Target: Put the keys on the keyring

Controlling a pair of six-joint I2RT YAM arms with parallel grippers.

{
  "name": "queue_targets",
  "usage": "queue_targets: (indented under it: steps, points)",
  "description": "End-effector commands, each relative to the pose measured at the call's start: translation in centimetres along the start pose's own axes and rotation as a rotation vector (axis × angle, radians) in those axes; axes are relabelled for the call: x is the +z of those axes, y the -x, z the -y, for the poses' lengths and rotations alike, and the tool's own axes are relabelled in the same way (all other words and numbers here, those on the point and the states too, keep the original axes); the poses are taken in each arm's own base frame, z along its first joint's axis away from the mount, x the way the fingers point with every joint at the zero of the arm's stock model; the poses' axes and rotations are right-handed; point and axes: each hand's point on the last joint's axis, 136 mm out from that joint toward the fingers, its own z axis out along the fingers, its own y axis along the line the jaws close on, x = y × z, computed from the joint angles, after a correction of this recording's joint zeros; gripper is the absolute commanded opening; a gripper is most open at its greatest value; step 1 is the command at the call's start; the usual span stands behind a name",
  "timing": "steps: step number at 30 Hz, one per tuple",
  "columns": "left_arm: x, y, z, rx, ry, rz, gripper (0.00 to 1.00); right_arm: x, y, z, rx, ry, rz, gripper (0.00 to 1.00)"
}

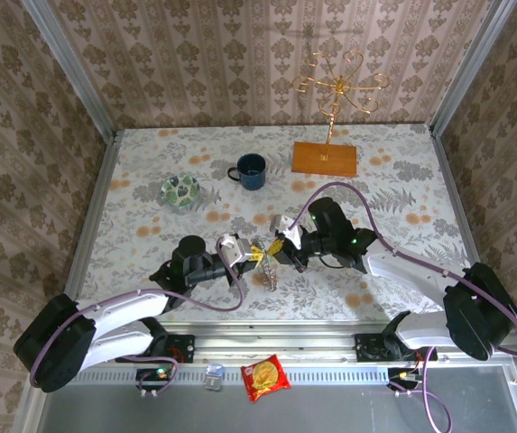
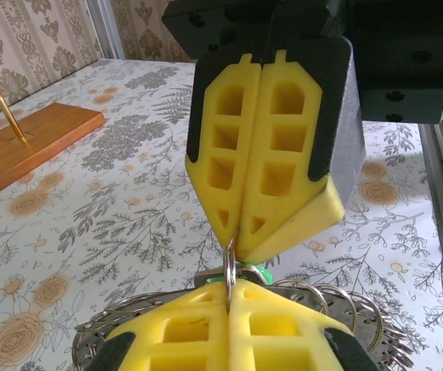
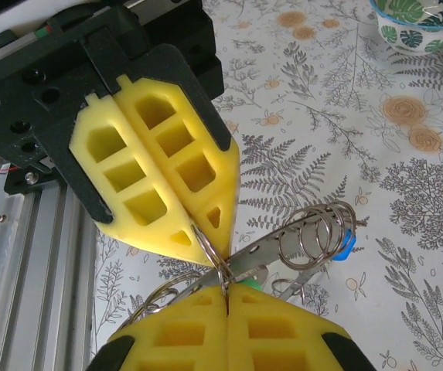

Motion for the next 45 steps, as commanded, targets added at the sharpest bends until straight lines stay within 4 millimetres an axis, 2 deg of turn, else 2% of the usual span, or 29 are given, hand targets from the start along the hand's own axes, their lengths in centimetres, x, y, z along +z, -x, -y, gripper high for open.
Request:
queue_targets:
  steps: [1,3,8,10,11,13,19,23,29,32,35,37,38,39,40,45]
  points:
    - [-0.6,2.9,0.6,0.066,-0.027,0.130,0.00,0.4,-0.4,1.2,0.025,-0.008,-0.021,0.00]
    - [-0.7,3.3,0.8,0.070,-0.031,0.162,0.00,1.3,-2.1,1.2,0.063,0.033,-0.088,0.00]
    - [-0.5,2.7,0.9,0.070,-0.037,0.146,0.00,1.3,-0.2,0.7,0.055,0.068,-0.002,0.01]
    - [-0.5,2.4,0.8,0.068,-0.030,0.140,0.00,1.1,0.1,0.6,0.033,0.062,0.022,0.24]
    - [-0.5,2.4,0.8,0.067,-0.029,0.139,0.00,0.5,0.7,0.4,0.008,0.058,0.045,0.29]
    - [-0.5,2.2,0.8,0.064,-0.030,0.134,0.00,0.0,0.9,0.1,-0.024,0.054,0.066,0.34]
    - [-0.6,2.2,0.9,0.056,-0.034,0.144,0.00,-0.7,1.5,-0.2,-0.104,0.032,0.134,0.37]
    - [-0.7,2.6,1.0,0.044,-0.034,0.176,0.00,-0.3,1.7,-0.3,-0.116,0.051,0.146,0.34]
    - [-0.6,3.2,1.0,0.032,-0.040,0.207,0.00,0.1,2.3,-0.3,-0.122,0.073,0.169,0.25]
    - [-0.6,3.2,1.0,0.029,-0.040,0.214,0.00,0.3,2.5,-0.4,-0.125,0.089,0.175,0.18]
    - [-0.5,3.2,0.9,0.023,-0.037,0.216,0.00,0.4,2.7,-0.5,-0.132,0.102,0.184,0.03]
    - [-0.4,2.9,0.6,0.012,-0.022,0.204,0.00,0.2,2.9,-0.6,-0.141,0.106,0.191,0.00]
    - [-0.4,2.7,0.4,0.008,-0.014,0.197,0.01,0.1,2.9,-0.6,-0.141,0.103,0.187,0.00]
    - [-0.4,2.4,0.2,0.003,-0.001,0.182,0.12,0.0,3.0,-0.5,-0.141,0.097,0.177,0.00]
    - [-0.3,2.0,0.0,0.001,0.011,0.163,0.19,-0.1,2.6,-0.4,-0.137,0.094,0.145,0.00]
    - [0.0,0.5,0.0,0.030,0.005,0.040,0.23,-0.5,1.5,-0.7,-0.169,0.109,-0.009,0.00]
